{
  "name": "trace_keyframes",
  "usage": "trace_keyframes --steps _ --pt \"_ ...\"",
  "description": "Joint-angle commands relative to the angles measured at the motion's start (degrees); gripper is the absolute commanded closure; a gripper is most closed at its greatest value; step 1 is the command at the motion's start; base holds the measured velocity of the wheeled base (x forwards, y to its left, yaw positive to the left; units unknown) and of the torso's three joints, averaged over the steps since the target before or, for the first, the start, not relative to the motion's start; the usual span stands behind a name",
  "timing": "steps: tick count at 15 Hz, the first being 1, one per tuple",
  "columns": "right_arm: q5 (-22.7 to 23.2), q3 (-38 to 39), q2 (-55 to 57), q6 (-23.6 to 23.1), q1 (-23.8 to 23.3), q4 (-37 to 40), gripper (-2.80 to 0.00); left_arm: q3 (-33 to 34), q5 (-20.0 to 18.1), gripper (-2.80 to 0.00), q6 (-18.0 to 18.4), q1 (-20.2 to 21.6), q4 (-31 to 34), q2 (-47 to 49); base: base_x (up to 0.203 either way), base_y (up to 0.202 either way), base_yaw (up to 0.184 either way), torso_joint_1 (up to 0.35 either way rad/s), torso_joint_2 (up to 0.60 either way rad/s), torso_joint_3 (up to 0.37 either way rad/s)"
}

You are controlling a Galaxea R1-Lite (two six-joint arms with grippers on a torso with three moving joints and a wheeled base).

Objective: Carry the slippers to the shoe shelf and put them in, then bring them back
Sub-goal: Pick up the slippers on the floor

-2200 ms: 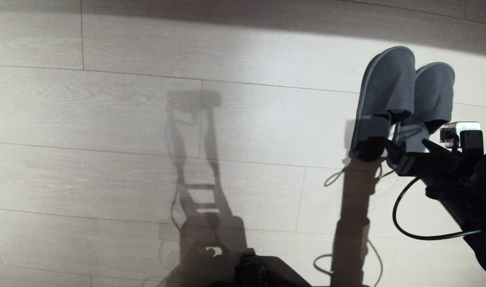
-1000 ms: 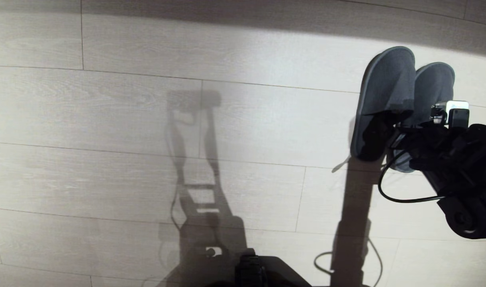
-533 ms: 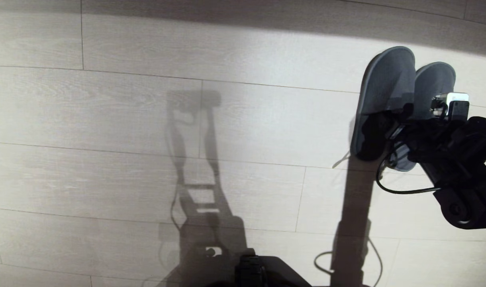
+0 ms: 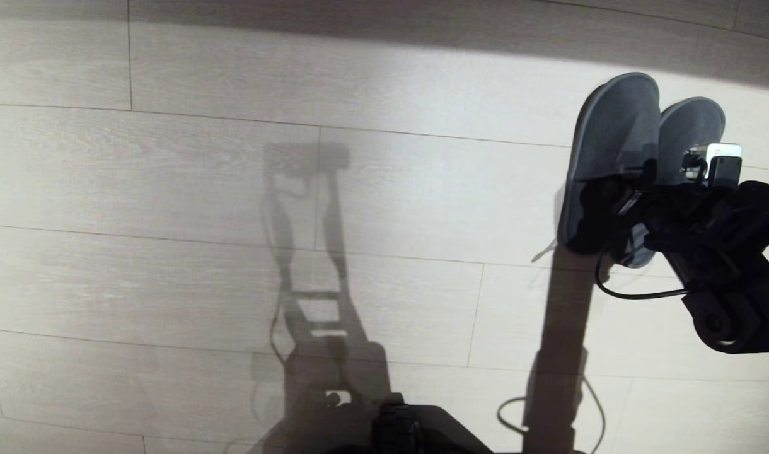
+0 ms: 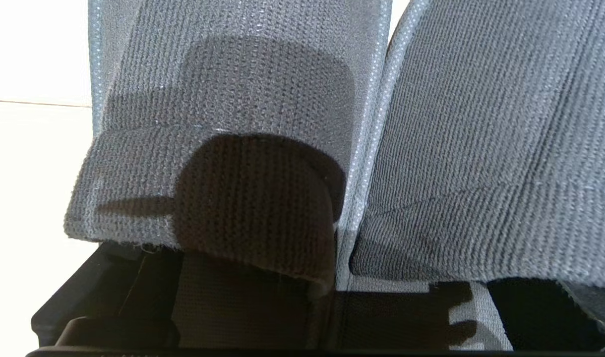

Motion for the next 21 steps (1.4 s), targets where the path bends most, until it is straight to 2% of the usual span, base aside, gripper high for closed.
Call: trace_keyframes --steps 1,4,5,16,18,21 --pt "-0.08 -0.71 0.35 0.03 -0.25 -0.47 -2.80 0.00 0.01 0.00 -0.02 0.06 -0.01 -0.11 0.000 0.000 0.000 0.000 0.00 0.000" --pt "-0.04 -2.41 0.83 0.41 -0.25 -0.47 -2.80 0.01 0.01 0.00 -0.02 -0.02 -0.01 -0.11 0.000 0.000 0.000 0.000 0.00 0.000" --pt "-0.01 -2.58 1.29 0.64 -0.17 -0.55 0.00 0.07 0.01 0.00 -0.02 0.05 -0.01 -0.11 0.000 0.000 0.000 0.000 0.00 0.000" --pt "0.55 -1.65 -1.91 0.98 -1.13 -0.36 0.00 0.03 0.01 0.00 0.02 -0.02 -0.01 -0.11 0.000 0.000 0.000 0.000 0.00 0.000" --pt "0.76 -0.19 -3.90 0.88 -1.13 0.03 0.00 0.00 0.01 0.00 0.07 -0.02 -0.01 -0.11 0.000 0.000 0.000 0.000 0.00 0.000" --pt "3.64 6.69 -10.89 0.72 -1.10 2.22 0.00 0.07 0.01 0.00 0.07 0.06 -0.01 -0.11 0.000 0.000 0.000 0.000 0.00 0.000"
